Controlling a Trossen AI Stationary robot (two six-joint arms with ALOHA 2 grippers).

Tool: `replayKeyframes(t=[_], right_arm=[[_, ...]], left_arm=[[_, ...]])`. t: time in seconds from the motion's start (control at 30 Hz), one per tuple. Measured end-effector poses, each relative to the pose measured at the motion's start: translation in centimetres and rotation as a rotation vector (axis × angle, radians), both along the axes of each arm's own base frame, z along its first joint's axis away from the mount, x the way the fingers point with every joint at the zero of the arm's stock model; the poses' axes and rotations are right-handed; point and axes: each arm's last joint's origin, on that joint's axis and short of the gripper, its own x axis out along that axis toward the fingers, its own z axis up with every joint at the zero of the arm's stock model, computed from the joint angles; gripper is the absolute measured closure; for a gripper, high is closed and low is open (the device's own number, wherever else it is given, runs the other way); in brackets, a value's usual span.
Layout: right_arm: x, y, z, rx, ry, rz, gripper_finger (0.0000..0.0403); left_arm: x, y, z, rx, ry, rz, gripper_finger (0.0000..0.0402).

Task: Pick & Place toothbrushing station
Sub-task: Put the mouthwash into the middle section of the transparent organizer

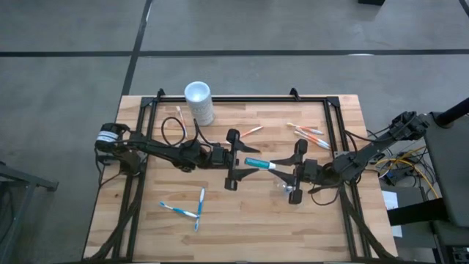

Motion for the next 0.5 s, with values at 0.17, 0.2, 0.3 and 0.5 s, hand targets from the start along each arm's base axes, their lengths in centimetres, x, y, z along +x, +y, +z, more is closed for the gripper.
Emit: replayKeyframes(t=[0.17, 0.2, 0.3, 0.5], right_arm=[[0.0, 0.0, -0.01, 0.0, 0.0, 0.0, 0.0303], [0.0, 0.0, 0.0, 0.0, 0.0, 0.0, 0.0303], [0.0, 0.0, -0.01, 0.0, 0.0, 0.0, 0.0303], [0.0, 0.0, -0.01, -0.005, 0.001, -0.001, 0.0303]], left_arm=[[0.01, -0.02, -0.03, 0.013, 0.002, 0.008, 0.0105], [0.01, -0.02, -0.03, 0.013, 0.002, 0.008, 0.01], [0.01, -0.02, -0.01, 0.012, 0.001, 0.008, 0.009], [0.01, -0.03, 0.02, 0.012, 0.0, 0.007, 0.0085]])
